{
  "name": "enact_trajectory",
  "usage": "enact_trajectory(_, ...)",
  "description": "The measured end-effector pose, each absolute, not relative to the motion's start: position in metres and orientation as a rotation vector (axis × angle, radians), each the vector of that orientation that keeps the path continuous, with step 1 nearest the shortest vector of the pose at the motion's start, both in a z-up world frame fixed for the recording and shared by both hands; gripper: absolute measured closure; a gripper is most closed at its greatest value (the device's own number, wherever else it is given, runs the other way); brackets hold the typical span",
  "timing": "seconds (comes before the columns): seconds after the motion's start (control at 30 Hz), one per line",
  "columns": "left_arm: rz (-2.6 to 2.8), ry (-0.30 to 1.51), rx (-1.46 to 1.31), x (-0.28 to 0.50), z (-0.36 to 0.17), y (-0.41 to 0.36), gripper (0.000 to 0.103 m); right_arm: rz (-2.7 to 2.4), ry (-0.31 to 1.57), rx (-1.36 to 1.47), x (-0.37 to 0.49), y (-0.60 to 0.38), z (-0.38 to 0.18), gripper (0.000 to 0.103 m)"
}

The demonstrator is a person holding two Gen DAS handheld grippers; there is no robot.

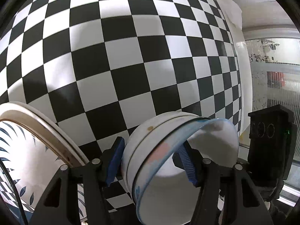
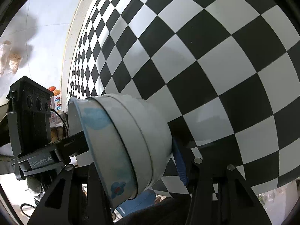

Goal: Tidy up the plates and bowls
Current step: 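Lift the bowl stack and carry it over the plate stack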

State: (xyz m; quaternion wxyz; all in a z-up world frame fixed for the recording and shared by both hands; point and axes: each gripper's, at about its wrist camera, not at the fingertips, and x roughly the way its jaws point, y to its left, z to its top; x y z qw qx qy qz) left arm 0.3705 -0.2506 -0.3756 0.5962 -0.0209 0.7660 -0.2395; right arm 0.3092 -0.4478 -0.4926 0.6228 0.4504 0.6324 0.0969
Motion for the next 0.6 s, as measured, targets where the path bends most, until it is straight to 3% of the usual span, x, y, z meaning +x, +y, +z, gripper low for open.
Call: enact_trajectory(0.6,-0.499,1.695,-0.090,0.380,-0.320,-0.208,0.048,0.313,1.436,0.940,0.335,-0.418,-0.428,0.054)
